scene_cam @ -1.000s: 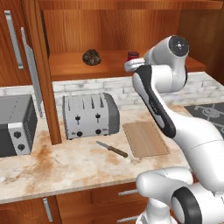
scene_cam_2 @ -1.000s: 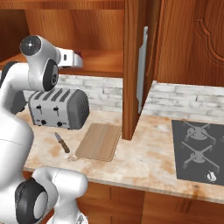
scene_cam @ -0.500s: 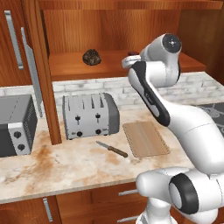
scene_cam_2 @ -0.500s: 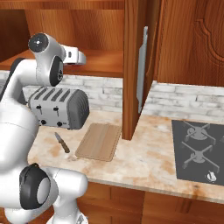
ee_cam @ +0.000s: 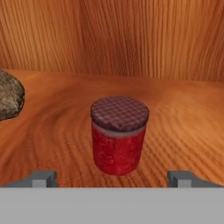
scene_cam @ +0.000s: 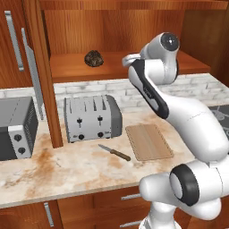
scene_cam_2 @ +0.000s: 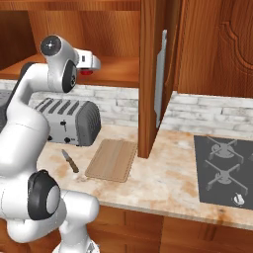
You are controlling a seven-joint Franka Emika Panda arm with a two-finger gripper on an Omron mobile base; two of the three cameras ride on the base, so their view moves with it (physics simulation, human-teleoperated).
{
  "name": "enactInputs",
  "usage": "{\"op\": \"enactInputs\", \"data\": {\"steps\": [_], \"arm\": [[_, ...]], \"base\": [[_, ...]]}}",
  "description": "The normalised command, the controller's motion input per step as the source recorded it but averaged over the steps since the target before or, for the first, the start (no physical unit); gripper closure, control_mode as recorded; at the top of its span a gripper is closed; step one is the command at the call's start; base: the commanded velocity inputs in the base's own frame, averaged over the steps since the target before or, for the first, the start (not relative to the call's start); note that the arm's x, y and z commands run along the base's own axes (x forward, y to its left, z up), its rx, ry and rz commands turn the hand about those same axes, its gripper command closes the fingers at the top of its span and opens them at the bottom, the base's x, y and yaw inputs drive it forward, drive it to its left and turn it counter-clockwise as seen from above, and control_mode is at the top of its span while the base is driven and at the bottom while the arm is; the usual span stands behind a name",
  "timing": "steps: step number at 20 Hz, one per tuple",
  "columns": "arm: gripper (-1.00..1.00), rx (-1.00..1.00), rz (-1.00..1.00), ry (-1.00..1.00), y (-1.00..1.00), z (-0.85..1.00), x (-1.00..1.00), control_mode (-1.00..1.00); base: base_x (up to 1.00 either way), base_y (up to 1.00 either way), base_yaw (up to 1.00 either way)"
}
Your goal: Pick the bread, place it on the cutting board, pick the jam, place it on the counter, and close the cabinet.
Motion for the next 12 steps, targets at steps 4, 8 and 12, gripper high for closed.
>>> {"op": "enactInputs", "data": {"steps": [4, 8, 12], "arm": [[-1.0, 0.0, 0.0, 0.0, 0.0, 0.0, 0.26, -1.0], [-1.0, 0.0, 0.0, 0.0, 0.0, 0.0, 0.24, -1.0], [-1.0, 0.0, 0.0, 0.0, 0.0, 0.0, 0.19, -1.0]], "base": [[0.0, 0.0, 0.0], [0.0, 0.0, 0.0], [0.0, 0.0, 0.0]]}}
